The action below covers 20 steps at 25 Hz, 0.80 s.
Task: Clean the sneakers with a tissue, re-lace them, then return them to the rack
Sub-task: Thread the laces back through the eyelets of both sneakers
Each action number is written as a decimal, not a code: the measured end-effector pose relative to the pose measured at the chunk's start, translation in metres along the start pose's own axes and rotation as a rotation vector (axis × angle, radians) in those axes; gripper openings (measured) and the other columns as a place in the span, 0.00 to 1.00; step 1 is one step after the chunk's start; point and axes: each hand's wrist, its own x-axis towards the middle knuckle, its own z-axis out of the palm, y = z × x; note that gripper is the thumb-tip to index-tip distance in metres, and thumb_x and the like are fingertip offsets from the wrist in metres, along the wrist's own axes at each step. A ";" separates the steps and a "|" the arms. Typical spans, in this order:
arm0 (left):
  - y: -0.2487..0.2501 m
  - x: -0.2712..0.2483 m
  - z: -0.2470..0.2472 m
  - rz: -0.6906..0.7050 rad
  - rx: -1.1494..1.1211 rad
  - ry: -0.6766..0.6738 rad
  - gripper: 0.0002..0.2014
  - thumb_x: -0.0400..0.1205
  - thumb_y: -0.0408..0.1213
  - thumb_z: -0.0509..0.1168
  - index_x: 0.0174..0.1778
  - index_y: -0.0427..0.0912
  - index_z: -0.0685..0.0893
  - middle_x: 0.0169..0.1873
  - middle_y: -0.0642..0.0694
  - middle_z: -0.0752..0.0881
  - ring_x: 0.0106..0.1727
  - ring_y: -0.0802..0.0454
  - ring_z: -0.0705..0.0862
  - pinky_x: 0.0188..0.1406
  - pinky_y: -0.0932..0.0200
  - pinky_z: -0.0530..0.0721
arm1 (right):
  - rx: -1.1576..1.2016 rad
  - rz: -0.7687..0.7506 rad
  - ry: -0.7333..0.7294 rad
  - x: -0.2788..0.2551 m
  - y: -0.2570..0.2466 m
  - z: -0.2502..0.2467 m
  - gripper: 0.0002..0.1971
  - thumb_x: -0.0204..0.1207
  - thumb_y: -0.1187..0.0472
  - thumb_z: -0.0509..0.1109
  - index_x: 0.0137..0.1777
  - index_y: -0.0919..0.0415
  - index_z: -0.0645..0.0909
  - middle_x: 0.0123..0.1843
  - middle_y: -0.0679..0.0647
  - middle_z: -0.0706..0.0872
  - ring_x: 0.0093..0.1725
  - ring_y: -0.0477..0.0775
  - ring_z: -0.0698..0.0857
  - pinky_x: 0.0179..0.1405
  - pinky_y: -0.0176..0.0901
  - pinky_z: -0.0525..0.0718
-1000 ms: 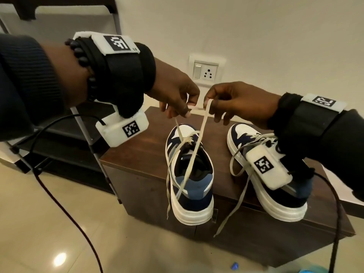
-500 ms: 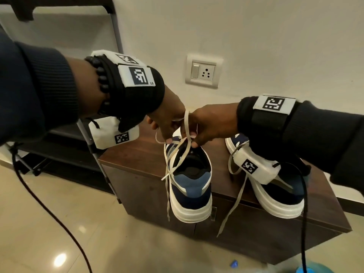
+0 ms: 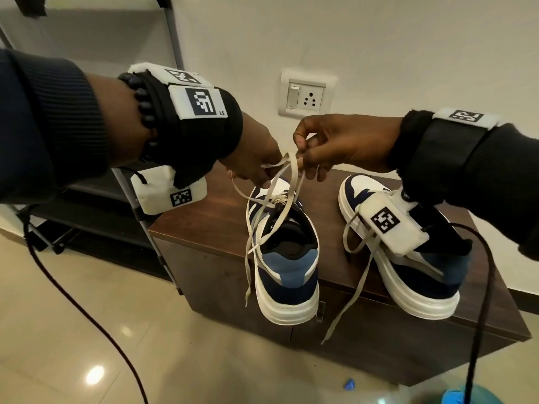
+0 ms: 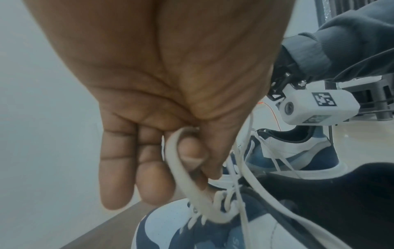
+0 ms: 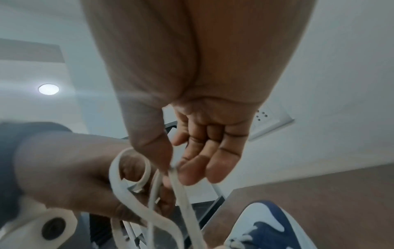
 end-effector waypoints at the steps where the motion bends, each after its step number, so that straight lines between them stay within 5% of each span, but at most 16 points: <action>1: 0.001 -0.001 -0.003 0.019 0.018 0.022 0.10 0.84 0.49 0.60 0.49 0.47 0.79 0.36 0.49 0.84 0.34 0.55 0.81 0.39 0.62 0.75 | 0.087 0.003 0.002 -0.001 0.003 0.000 0.09 0.78 0.74 0.64 0.48 0.61 0.71 0.37 0.55 0.87 0.35 0.53 0.84 0.40 0.47 0.84; 6: -0.003 0.001 0.001 -0.004 0.197 -0.083 0.13 0.84 0.51 0.60 0.56 0.47 0.82 0.45 0.48 0.88 0.40 0.53 0.81 0.42 0.62 0.74 | 0.306 -0.088 0.116 -0.005 0.000 -0.012 0.10 0.70 0.66 0.69 0.51 0.60 0.76 0.38 0.54 0.83 0.34 0.49 0.81 0.40 0.43 0.84; 11: -0.022 0.000 0.009 -0.165 0.204 -0.095 0.15 0.84 0.48 0.61 0.59 0.43 0.82 0.42 0.48 0.88 0.42 0.51 0.85 0.43 0.62 0.80 | 0.229 -0.081 0.845 0.004 -0.003 -0.043 0.05 0.75 0.68 0.66 0.48 0.59 0.76 0.40 0.53 0.80 0.33 0.47 0.79 0.36 0.40 0.82; 13: -0.044 0.000 0.006 -0.274 0.070 -0.014 0.13 0.85 0.45 0.61 0.55 0.41 0.84 0.36 0.48 0.90 0.39 0.51 0.89 0.35 0.63 0.81 | 0.140 -0.015 0.981 0.004 0.004 -0.053 0.06 0.75 0.66 0.66 0.51 0.60 0.75 0.40 0.53 0.79 0.34 0.47 0.79 0.36 0.40 0.82; 16: -0.077 -0.004 -0.003 -0.439 -0.023 0.087 0.14 0.84 0.42 0.63 0.58 0.36 0.85 0.36 0.45 0.90 0.33 0.52 0.87 0.28 0.63 0.76 | -0.108 0.173 0.871 0.007 0.018 -0.050 0.15 0.73 0.60 0.73 0.57 0.63 0.76 0.51 0.58 0.82 0.48 0.56 0.84 0.50 0.51 0.85; 18: -0.085 -0.007 -0.001 -0.497 0.089 -0.013 0.24 0.80 0.47 0.68 0.67 0.35 0.78 0.50 0.43 0.87 0.42 0.50 0.83 0.34 0.62 0.75 | -0.402 0.248 0.745 0.007 0.022 -0.034 0.22 0.70 0.53 0.76 0.62 0.58 0.77 0.61 0.59 0.80 0.58 0.60 0.80 0.58 0.54 0.81; 20: -0.088 -0.010 0.008 -0.447 0.213 -0.079 0.38 0.74 0.52 0.74 0.75 0.39 0.67 0.64 0.40 0.79 0.59 0.45 0.80 0.49 0.57 0.77 | -0.639 0.152 0.547 0.005 0.017 -0.015 0.20 0.71 0.51 0.74 0.61 0.55 0.79 0.63 0.57 0.79 0.62 0.59 0.78 0.59 0.46 0.77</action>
